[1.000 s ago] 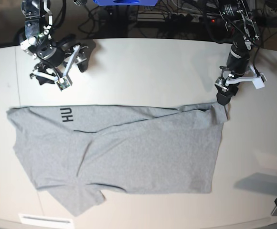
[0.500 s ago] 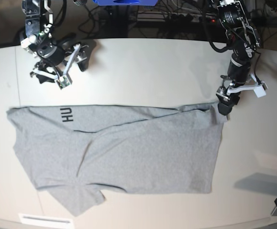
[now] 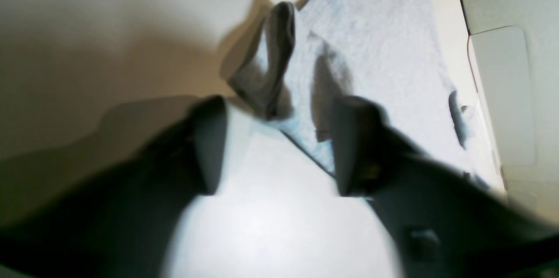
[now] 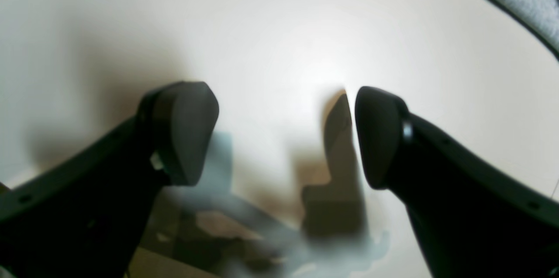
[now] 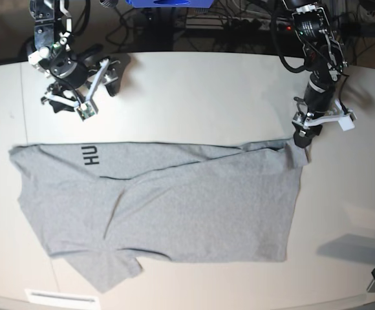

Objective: Fold the T-shirt properly
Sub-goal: 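Press the left gripper along the shirt's side edge, smoothing it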

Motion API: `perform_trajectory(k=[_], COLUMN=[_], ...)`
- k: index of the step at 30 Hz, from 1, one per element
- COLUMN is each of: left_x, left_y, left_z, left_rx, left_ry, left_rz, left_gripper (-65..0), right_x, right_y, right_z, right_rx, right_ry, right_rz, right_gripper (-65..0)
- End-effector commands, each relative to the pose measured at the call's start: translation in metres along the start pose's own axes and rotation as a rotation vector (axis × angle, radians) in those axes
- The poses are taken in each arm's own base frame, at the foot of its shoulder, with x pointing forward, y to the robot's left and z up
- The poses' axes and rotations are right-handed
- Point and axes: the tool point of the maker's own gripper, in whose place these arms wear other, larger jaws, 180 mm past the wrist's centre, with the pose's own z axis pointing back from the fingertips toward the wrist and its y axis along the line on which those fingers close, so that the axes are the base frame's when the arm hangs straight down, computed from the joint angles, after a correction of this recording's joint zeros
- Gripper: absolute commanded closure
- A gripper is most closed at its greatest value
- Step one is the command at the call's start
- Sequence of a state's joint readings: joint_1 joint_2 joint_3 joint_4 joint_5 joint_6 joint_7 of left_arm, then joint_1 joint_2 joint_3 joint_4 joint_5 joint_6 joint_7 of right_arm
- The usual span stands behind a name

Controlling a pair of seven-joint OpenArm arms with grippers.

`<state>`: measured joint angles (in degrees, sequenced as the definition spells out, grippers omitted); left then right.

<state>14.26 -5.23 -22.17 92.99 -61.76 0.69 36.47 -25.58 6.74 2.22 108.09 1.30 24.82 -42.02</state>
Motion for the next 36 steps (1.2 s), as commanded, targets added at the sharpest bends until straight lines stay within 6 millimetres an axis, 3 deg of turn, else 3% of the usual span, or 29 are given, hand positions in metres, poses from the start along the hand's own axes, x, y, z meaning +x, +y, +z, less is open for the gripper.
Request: perform_trajectory(k=[1, 4, 13, 17, 22, 28, 34, 36], left_x=[0.011, 0.01, 0.012, 0.003, -0.007, -0.006, -0.005, 0.001], left_y=[-0.009, -0.008, -0.012, -0.019, -0.013, -0.015, -0.015, -0.023], left_z=[0.0, 0.0, -0.003, -0.01, -0.014, -0.014, -0.013, -0.011], left_rx=[-0.029, -0.026, -0.037, -0.051, -0.036, -0.041, -0.043, -0.063], left_ry=[-0.028, -0.026, -0.031, -0.004, 0.024, 0.02, 0.018, 0.002], left_rz=[-0.009, -0.007, -0.005, -0.009, 0.007, 0.004, 0.005, -0.008], left_gripper=[-23.2, -17.1, -17.0, -16.6, -16.1, 0.0, 0.0, 0.0], right_x=[-0.015, -0.015, -0.015, -0.015, -0.016, -0.03, -0.031, -0.031], right_y=[0.0, 0.0, 0.0, 0.0, 0.0, 0.0, 0.003, 0.003], right_z=[0.001, 0.001, 0.001, 0.001, 0.0, -0.009, -0.014, -0.014], right_rx=[-0.003, -0.003, -0.003, -0.004, -0.003, 0.011, 0.022, 0.024], right_ry=[0.069, 0.069, 0.069, 0.07, 0.072, 0.115, 0.099, 0.097], right_rz=[0.025, 0.025, 0.025, 0.024, 0.024, 0.007, 0.0, -0.002], right_gripper=[-49.3, -49.3, -49.3, -49.3, -49.3, -49.3, -49.3, -49.3])
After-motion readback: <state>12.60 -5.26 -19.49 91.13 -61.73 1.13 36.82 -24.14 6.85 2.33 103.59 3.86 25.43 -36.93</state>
